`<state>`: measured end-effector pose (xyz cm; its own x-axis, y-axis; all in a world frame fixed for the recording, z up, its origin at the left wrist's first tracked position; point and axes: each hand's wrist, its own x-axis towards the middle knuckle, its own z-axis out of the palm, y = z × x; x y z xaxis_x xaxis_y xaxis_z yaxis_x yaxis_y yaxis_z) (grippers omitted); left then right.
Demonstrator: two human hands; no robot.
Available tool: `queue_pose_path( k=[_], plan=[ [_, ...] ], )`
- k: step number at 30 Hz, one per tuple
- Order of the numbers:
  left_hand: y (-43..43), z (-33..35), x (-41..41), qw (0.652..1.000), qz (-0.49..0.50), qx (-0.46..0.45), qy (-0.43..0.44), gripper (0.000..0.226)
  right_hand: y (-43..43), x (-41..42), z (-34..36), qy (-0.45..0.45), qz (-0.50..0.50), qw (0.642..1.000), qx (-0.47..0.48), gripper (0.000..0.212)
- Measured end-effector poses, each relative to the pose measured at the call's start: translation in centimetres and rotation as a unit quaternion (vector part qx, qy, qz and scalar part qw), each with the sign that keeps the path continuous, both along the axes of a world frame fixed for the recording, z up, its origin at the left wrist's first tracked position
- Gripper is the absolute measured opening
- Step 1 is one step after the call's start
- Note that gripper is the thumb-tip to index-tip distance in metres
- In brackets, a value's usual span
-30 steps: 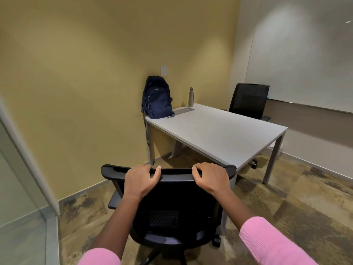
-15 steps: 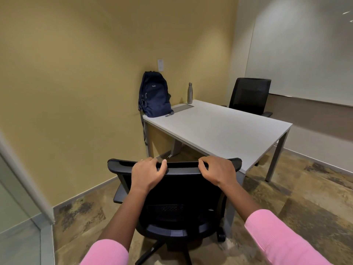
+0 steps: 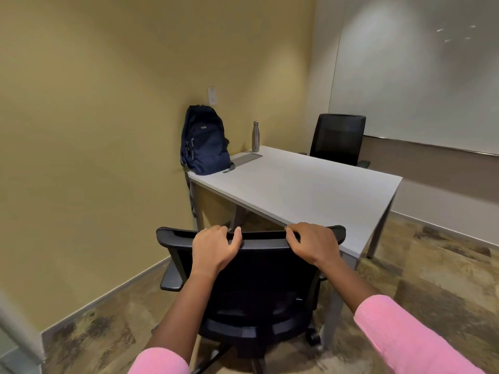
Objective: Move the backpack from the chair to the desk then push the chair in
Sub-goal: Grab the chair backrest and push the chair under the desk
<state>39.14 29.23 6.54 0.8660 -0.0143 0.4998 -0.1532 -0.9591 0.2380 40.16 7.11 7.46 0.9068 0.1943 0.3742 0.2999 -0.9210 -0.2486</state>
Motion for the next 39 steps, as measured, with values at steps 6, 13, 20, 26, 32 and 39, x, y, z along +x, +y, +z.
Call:
queue_pose_path(
  k=[6,13,20,26,32,39],
  plan=[
    [2.1,-0.2,4.5,1.000,-0.016,0.023,-0.013,0.052,2.0,3.8,-0.5,0.006,-0.031,0.999,-0.004,0.034],
    [4.5,-0.1,9.7,0.999,-0.033,0.031,0.003,0.050,4.5,8.1,-0.9,-0.008,-0.059,0.998,0.010,0.034],
    [7.0,-0.2,15.4,0.997,-0.060,0.045,0.013,0.047,7.0,12.6,-1.0,-0.034,-0.087,0.995,0.021,0.033],
    [9.3,0.0,20.7,0.994,-0.089,0.064,0.027,0.045,9.1,16.9,-1.2,-0.043,-0.108,0.993,0.027,0.033],
    [12.2,0.7,26.1,0.985,-0.150,0.065,0.057,0.076,11.6,21.3,-1.3,-0.043,-0.129,0.990,0.027,0.034],
    [15.7,1.0,31.9,0.980,-0.171,0.065,0.073,0.068,15.6,25.3,-1.4,-0.033,-0.164,0.986,0.022,0.037]
  ],
)
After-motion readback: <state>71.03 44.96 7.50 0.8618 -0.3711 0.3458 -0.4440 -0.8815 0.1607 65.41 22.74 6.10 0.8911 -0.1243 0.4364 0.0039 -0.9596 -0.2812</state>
